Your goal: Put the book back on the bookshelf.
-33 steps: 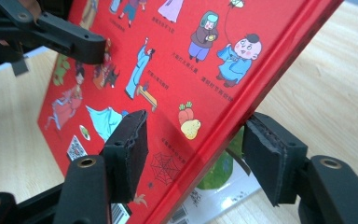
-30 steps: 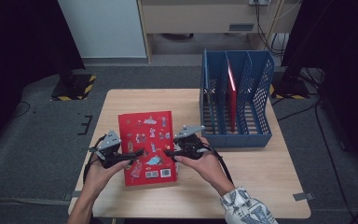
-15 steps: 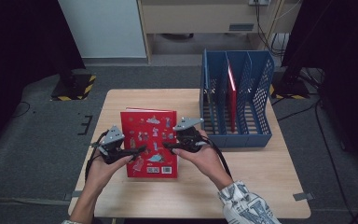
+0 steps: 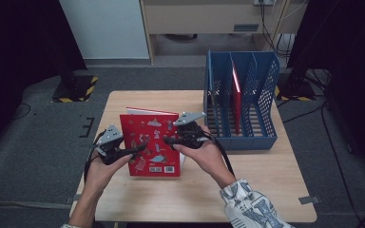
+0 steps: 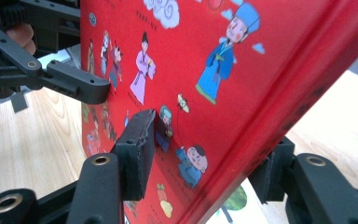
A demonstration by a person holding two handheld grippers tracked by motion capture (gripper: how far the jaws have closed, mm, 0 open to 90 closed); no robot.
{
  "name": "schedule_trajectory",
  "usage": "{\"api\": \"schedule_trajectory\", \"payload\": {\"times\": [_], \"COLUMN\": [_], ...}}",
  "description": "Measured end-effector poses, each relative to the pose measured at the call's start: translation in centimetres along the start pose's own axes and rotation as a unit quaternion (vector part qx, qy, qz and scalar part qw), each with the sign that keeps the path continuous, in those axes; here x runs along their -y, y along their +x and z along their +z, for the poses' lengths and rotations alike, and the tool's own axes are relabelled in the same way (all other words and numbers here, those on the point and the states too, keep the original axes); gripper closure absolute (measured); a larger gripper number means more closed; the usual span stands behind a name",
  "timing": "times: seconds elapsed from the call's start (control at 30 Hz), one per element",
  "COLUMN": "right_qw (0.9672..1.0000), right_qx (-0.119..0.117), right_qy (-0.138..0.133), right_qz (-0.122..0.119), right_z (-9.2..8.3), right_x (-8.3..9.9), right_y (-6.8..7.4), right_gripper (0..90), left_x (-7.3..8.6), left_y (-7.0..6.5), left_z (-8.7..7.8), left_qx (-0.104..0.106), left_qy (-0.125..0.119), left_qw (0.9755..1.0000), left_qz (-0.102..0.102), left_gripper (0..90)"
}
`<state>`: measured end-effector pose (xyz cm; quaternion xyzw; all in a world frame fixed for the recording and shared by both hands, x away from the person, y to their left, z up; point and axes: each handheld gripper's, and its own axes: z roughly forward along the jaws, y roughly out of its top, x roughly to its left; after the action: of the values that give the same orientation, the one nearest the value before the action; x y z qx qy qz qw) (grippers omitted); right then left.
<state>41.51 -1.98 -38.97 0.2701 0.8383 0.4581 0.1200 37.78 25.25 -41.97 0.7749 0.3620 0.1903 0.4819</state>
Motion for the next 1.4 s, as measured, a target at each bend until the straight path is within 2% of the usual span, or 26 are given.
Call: {"api": "schedule_trajectory", "payload": {"times": [0.23, 0.33, 0.43, 0.53, 0.73, 1.0, 1.27, 1.4], "right_qw": [1.0000, 0.9999, 0.9997, 0.9997, 0.9992, 0.9988, 0.9976, 0.9971], "right_qx": [0.003, 0.003, -0.002, -0.006, -0.015, -0.032, -0.047, -0.054], "right_qy": [-0.006, -0.009, -0.012, -0.014, -0.027, -0.036, -0.048, -0.052], "right_qz": [-0.004, -0.012, -0.019, -0.020, -0.024, -0.014, -0.015, -0.014], "right_z": [0.1, 0.0, -0.4, -0.6, -1.0, -0.9, -0.8, -0.7], "right_x": [0.0, 0.2, 0.6, 0.8, 0.9, 0.7, 0.2, -0.1], "right_y": [0.0, 0.2, 0.5, 0.6, 0.8, 0.8, 0.9, 1.1], "right_gripper": [47.8, 48.4, 49.3, 49.4, 50.8, 50.9, 53.8, 57.8], "left_x": [0.3, 0.6, 0.8, 0.9, 1.7, 3.3, 5.0, 6.0], "left_y": [0.1, -0.2, -0.8, -1.0, -1.2, -0.1, 0.7, 0.8], "left_z": [0.0, -0.3, -0.5, -0.4, -0.5, -0.7, 0.0, 0.5], "left_qx": [-0.005, -0.006, -0.010, -0.008, -0.012, -0.020, -0.020, -0.010], "left_qy": [-0.004, -0.009, -0.004, -0.004, -0.011, -0.008, 0.014, 0.031], "left_qw": [1.0000, 0.9999, 0.9997, 0.9996, 0.9998, 0.9998, 0.9996, 0.9993], "left_qz": [0.007, 0.010, 0.022, 0.026, 0.013, -0.002, -0.010, -0.016], "left_gripper": [37.0, 37.4, 37.4, 37.0, 34.3, 27.9, 23.8, 22.9]}}
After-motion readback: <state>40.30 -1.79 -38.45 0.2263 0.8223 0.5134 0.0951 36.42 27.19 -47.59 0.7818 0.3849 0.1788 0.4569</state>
